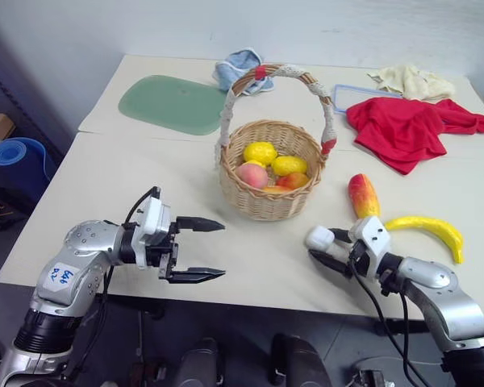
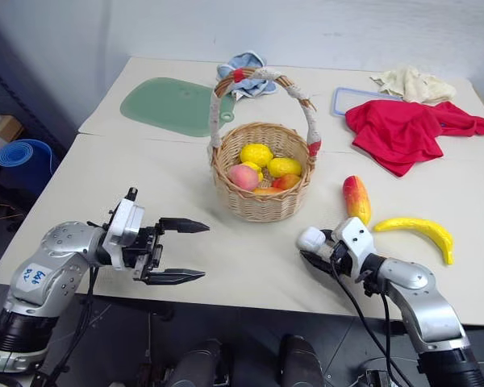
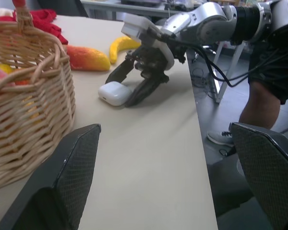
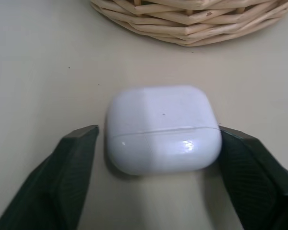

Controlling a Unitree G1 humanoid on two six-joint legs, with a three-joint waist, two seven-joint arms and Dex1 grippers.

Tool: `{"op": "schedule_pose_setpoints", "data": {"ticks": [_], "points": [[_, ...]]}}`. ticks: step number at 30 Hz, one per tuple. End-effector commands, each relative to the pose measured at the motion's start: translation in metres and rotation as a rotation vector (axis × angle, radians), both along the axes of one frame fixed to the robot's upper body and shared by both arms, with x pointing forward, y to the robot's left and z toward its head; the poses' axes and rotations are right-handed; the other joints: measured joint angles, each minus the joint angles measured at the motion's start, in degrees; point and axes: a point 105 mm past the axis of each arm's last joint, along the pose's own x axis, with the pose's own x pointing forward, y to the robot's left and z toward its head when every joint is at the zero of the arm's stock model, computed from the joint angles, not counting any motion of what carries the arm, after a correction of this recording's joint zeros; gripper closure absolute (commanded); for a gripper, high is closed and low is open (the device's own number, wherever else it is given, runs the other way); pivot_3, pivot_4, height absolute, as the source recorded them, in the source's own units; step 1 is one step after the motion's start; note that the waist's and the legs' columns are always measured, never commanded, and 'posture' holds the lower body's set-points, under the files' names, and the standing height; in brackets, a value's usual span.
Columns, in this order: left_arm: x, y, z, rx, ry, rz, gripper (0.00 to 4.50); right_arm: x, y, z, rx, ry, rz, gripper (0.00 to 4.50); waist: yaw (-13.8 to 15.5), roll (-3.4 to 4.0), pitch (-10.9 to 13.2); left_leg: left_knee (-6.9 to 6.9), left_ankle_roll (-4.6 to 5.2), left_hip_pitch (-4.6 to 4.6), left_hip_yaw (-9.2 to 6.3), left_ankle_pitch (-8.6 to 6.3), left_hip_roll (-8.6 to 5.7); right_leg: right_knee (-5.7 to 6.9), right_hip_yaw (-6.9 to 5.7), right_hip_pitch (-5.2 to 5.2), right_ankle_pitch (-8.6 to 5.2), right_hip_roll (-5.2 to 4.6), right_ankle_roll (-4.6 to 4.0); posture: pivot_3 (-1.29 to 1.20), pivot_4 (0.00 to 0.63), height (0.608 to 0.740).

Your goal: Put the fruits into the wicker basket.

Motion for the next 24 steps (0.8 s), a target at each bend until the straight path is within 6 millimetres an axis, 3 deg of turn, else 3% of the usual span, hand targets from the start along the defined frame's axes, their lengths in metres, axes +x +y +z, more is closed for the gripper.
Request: {"op": "schedule_pose_setpoints", "data": {"ticks": [1, 6, 9, 13, 15, 17, 20, 24], "points": [[0.001, -0.003, 0.004, 0.005, -0.03, -0.041, 0.0, -0.002, 0.003, 0.0, 0.004, -0.018, 0.048, 1.75, 0.0, 0.0, 0.0, 0.01, 0.0, 0.0, 0.0, 0.0, 0.0, 0.0, 0.0, 0.0, 0.0, 0.0, 0.0, 0.0, 0.15, 0.74], [0.0, -0.007, -0.001, 0.004, -0.013, -0.09, 0.0, -0.013, -0.015, 0.019, 0.047, -0.092, -0.038, 1.75, 0.4, 0.0, 0.0, 0.04, 0.02, -0.03, -0.03, -0.03, -0.01, 0.01, 0.01, 0.0, 0.0, -0.02, 0.0, 0.0, 0.15, 0.74], [-0.002, -0.01, 0.0, -0.004, -0.001, -0.113, 0.0, -0.036, -0.032, 0.051, 0.147, -0.156, -0.083, 1.75, 0.5, 0.05, 0.0, 0.05, 0.03, -0.1, -0.08, -0.05, -0.04, -0.01, 0.01, -0.02, 0.0, -0.02, 0.0, 0.0, 0.15, 0.74], [0.003, -0.016, 0.008, -0.049, -0.01, -0.126, 0.0, -0.065, -0.105, 0.082, 0.132, -0.232, -0.348, 1.75, 0.7, 0.06, 0.0, 0.09, 0.05, -0.06, -0.05, -0.06, -0.03, -0.02, 0.05, 0.05, 0.0, -0.01, 0.01, 0.0, 0.15, 0.74], [0.006, -0.021, 0.016, -0.086, -0.021, -0.126, 0.0, -0.074, -0.154, 0.097, 0.092, -0.285, -0.519, 1.75, 0.7, 0.06, 0.0, 0.1, 0.1, -0.05, 0.0, -0.08, -0.06, -0.12, 0.11, 0.08, 0.0, -0.01, 0.01, 0.0, 0.15, 0.74], [0.008, -0.026, 0.023, -0.119, -0.028, -0.127, 0.0, -0.082, -0.19, 0.107, 0.066, -0.32, -0.643, 1.75, 0.6, 0.06, 0.0, 0.12, 0.17, -0.06, 0.12, -0.1, -0.08, -0.28, 0.24, 0.1, 0.0, 0.0, 0.0, 0.0, 0.15, 0.74], [0.009, -0.037, 0.039, -0.156, -0.064, -0.147, 0.0, -0.074, -0.259, 0.094, -0.044, -0.257, -0.905, 1.75, 0.0, 0.04, 0.0, 0.1, 0.22, 0.0, 0.27, -0.1, -0.07, -0.36, 0.4, 0.12, 0.0, 0.03, 0.0, 0.0, 0.15, 0.74], [0.012, -0.044, 0.055, -0.192, -0.081, -0.153, 0.0, -0.061, -0.303, 0.071, -0.054, -0.179, -1.114, 1.75, -0.7, 0.07, 0.0, 0.04, 0.28, 0.15, 0.59, -0.09, -0.05, -0.3, 0.67, 0.06, 0.0, 0.06, -0.01, 0.0, 0.15, 0.74]]}}
